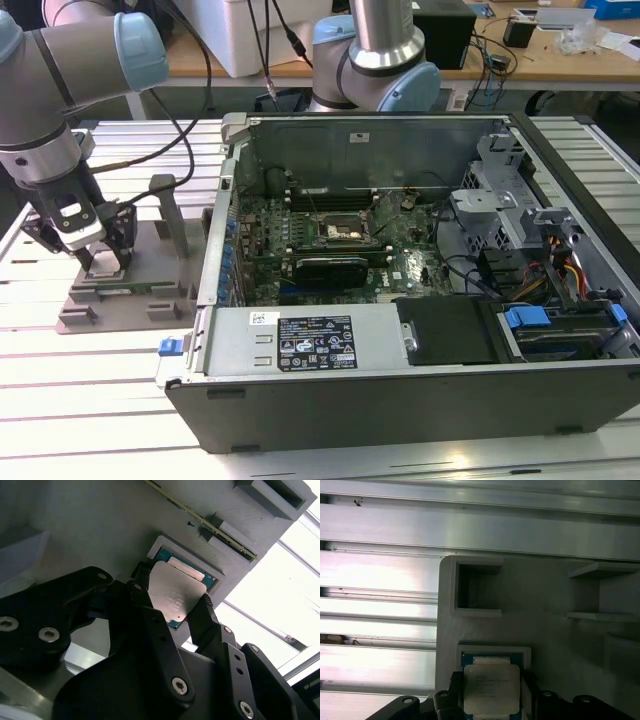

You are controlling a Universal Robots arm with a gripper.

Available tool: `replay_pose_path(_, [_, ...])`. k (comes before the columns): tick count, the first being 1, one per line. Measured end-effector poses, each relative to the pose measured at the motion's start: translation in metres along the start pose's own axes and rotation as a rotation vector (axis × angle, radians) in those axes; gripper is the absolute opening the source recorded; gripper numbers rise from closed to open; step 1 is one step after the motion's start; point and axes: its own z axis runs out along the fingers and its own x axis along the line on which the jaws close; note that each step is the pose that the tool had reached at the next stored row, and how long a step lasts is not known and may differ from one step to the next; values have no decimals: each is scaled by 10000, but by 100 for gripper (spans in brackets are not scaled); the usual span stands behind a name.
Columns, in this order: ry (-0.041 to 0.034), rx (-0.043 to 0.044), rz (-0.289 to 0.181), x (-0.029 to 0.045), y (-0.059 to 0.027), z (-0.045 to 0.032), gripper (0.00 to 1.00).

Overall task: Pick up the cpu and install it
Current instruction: 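Pick up the cpu and move it towards the insertion slot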

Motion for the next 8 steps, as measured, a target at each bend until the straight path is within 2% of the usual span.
replay_pose_path(8, [-1, 29, -1, -1, 0, -5, 54])
